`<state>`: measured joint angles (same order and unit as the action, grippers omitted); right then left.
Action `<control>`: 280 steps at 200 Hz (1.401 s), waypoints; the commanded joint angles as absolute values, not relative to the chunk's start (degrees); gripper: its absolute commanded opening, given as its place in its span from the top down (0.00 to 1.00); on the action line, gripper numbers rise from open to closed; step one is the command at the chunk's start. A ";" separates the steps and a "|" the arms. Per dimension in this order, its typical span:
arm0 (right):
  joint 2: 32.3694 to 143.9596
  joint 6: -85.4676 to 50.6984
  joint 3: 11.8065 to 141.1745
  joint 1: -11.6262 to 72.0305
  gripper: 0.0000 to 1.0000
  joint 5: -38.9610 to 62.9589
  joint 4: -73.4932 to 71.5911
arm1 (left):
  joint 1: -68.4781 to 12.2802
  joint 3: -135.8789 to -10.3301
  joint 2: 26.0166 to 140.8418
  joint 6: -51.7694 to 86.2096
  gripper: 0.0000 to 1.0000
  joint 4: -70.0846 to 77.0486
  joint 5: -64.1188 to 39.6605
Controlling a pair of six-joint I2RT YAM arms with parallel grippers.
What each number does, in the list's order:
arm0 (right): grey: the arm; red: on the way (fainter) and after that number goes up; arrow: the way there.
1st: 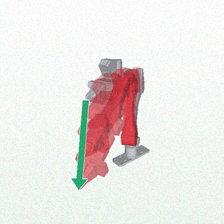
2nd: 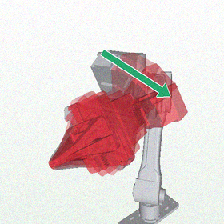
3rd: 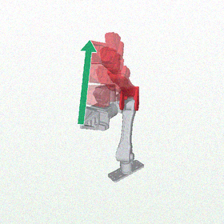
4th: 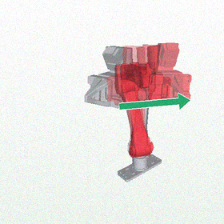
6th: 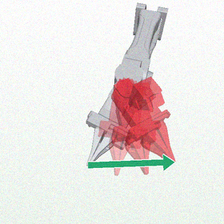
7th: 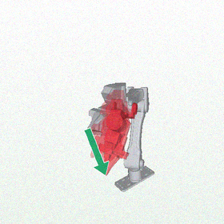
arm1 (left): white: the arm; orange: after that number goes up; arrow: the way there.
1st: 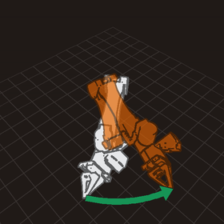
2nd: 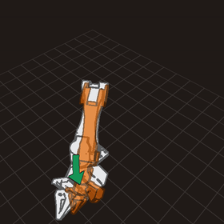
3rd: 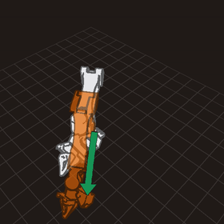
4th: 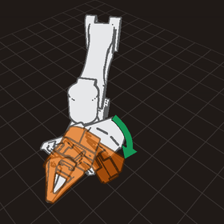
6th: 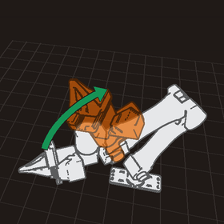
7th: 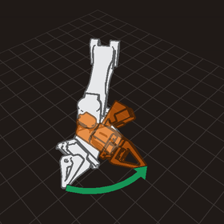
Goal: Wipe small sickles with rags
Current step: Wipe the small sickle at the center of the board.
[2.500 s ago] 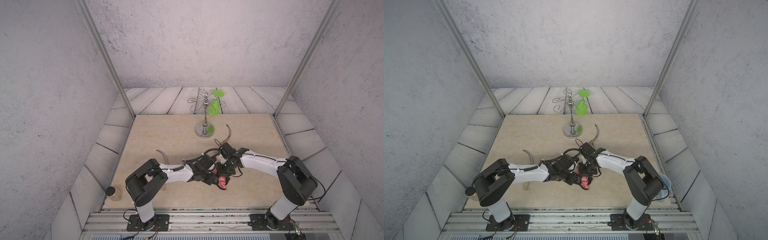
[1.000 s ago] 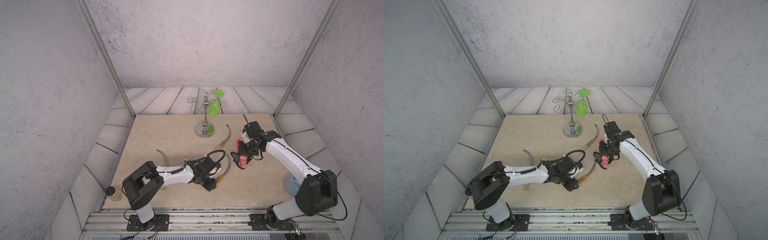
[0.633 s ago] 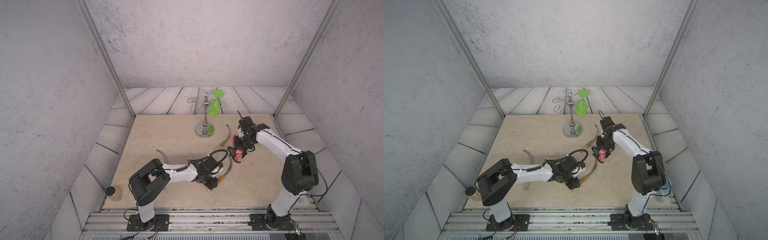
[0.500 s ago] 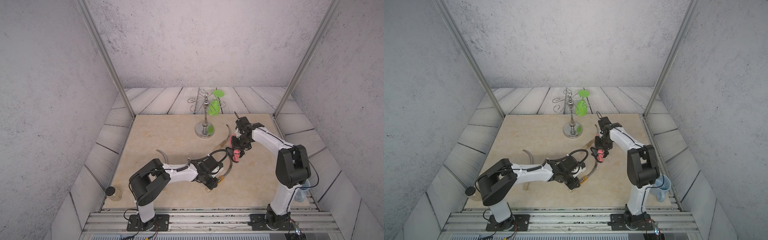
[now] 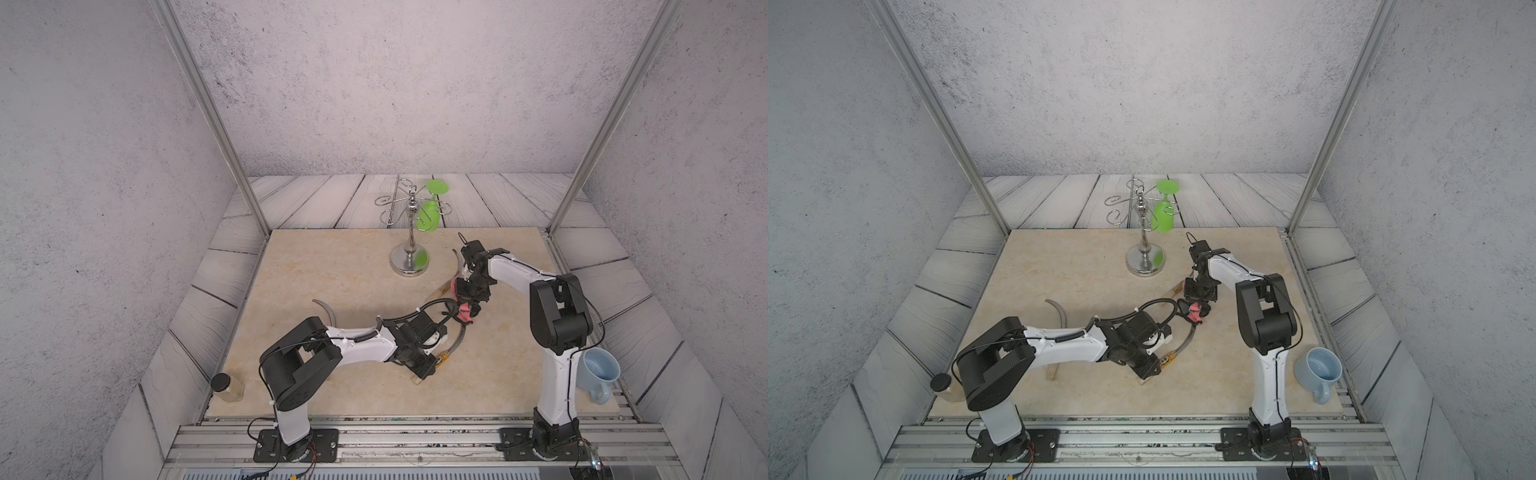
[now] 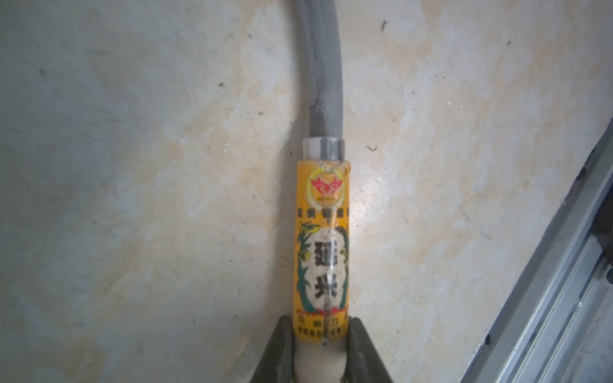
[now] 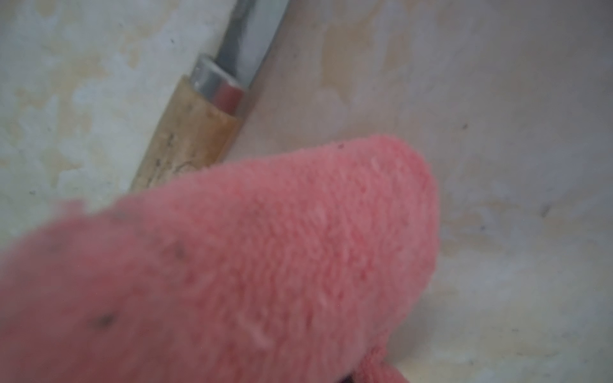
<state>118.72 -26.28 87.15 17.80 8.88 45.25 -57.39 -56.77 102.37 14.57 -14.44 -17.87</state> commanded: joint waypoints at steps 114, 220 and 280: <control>107.07 -41.24 55.13 29.27 0.86 9.08 40.60 | -57.32 -54.30 100.24 17.48 1.00 -11.28 -14.32; 94.77 -57.25 39.46 40.64 0.87 11.78 30.94 | -57.15 -54.91 101.45 17.47 1.00 -9.58 -14.02; 85.57 -56.96 39.98 38.05 0.85 9.65 34.66 | -57.13 -54.46 100.69 17.65 1.00 -9.32 -13.93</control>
